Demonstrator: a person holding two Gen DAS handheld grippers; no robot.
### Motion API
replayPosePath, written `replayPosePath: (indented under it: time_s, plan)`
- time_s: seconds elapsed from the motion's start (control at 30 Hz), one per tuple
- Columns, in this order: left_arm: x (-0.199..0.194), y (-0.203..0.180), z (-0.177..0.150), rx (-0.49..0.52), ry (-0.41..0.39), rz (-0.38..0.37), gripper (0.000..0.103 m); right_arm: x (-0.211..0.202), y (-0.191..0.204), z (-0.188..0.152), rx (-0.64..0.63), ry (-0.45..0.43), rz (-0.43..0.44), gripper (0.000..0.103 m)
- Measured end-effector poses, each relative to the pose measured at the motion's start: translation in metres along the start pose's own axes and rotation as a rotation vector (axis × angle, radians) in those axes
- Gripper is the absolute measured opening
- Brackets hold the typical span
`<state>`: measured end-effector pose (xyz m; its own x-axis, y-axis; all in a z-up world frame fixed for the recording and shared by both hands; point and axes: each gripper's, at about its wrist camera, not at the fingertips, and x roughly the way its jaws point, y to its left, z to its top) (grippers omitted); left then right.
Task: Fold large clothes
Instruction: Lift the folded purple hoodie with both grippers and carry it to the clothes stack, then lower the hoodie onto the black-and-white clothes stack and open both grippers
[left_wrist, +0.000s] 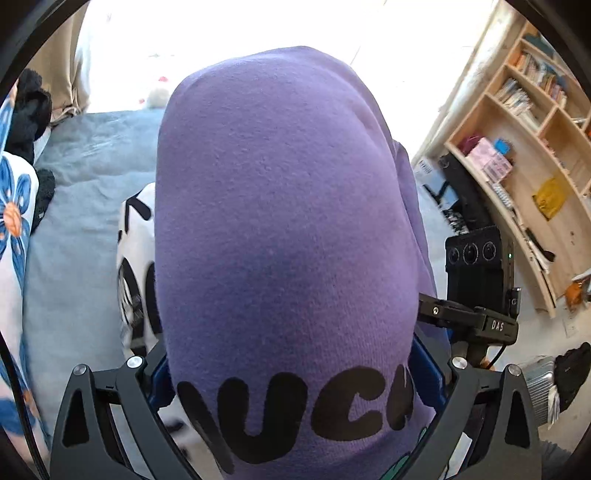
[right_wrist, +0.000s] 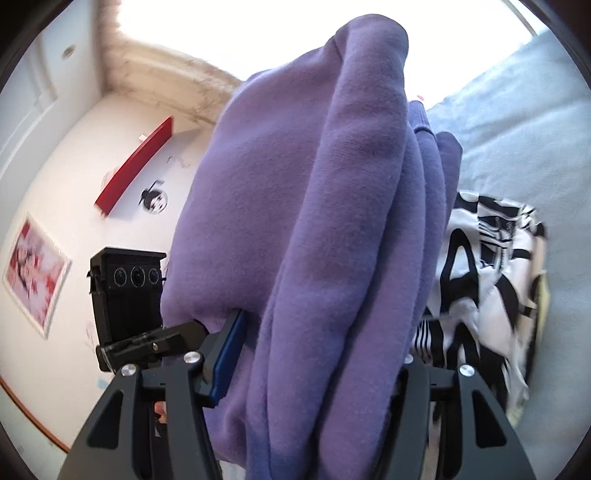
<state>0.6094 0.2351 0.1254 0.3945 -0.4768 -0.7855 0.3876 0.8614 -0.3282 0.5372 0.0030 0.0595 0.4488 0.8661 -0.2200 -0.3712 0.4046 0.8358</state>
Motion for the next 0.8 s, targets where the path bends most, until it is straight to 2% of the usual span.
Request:
replayPosePath:
  time_s: [0.07,0.13,0.2,0.27,0.33,0.4,0.5,0.63,0.77,0.8]
  plan:
    - [0.023,0.023,0.003,-0.006,0.042,0.038,0.101,0.021,-0.027,-0.004,0.038,0.022,-0.029,0.06]
    - [0.066,0.041,-0.004,-0.044,0.12,0.099,0.103,0.047,-0.054,-0.014,0.062,0.069,-0.111,0.058]
    - [0.089,0.061,-0.012,-0.107,0.124,0.044,0.103,0.055,-0.068,-0.023,0.034,0.075,-0.162,0.055]
    - [0.086,0.06,-0.013,-0.084,0.085,0.013,0.103,0.053,-0.064,-0.024,0.013,0.076,-0.162,0.056]
    - [0.082,0.061,-0.012,-0.081,0.088,0.013,0.103,0.054,-0.055,-0.02,0.014,0.134,-0.179,0.057]
    - [0.076,0.063,-0.019,-0.085,0.091,0.04,0.103,0.054,-0.047,-0.012,0.001,0.179,-0.229,0.057]
    - [0.066,0.056,-0.028,-0.088,0.085,0.107,0.103,0.04,-0.025,-0.011,-0.067,0.2,-0.315,0.057]
    - [0.046,0.026,-0.037,-0.018,0.046,0.233,0.102,0.005,0.002,-0.02,-0.154,0.154,-0.398,0.057]
    - [0.019,0.001,-0.05,0.045,-0.009,0.281,0.097,-0.028,0.028,-0.029,-0.238,0.057,-0.4,0.057]
    - [0.009,-0.006,-0.055,0.057,-0.02,0.296,0.092,-0.031,0.036,-0.031,-0.269,0.038,-0.404,0.057]
